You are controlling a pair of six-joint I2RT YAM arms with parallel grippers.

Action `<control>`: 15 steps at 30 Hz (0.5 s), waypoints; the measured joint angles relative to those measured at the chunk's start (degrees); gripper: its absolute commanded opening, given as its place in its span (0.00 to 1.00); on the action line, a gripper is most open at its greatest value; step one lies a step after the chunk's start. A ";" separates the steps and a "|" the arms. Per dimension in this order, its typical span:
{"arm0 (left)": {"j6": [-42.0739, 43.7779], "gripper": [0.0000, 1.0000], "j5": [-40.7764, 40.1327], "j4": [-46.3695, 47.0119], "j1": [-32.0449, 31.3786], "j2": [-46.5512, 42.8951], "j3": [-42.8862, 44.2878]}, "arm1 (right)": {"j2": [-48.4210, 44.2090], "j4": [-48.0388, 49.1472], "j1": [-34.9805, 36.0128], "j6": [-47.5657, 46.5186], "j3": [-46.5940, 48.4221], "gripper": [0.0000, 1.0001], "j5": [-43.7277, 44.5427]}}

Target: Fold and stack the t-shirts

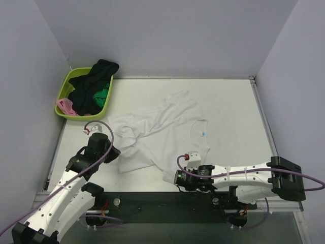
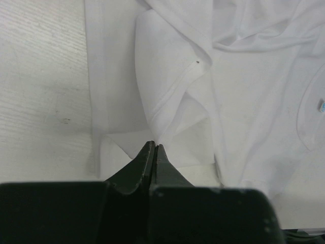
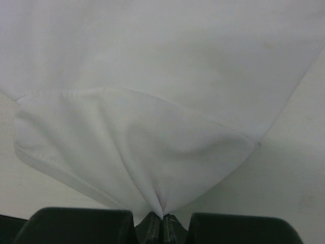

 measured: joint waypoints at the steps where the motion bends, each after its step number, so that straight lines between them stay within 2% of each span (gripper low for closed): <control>1: -0.22 0.00 0.22 -0.11 0.00 -0.26 -0.90 | -0.85 -1.03 -0.02 0.00 0.02 0.00 0.37; 9: -2.14 0.00 0.35 -0.74 0.00 -2.23 -8.39 | -8.07 -9.25 -0.48 -0.24 3.52 0.00 4.02; 15: -3.34 0.00 -0.46 0.85 0.00 -0.15 -11.47 | -12.28 -14.12 -0.96 -0.24 5.55 0.00 6.75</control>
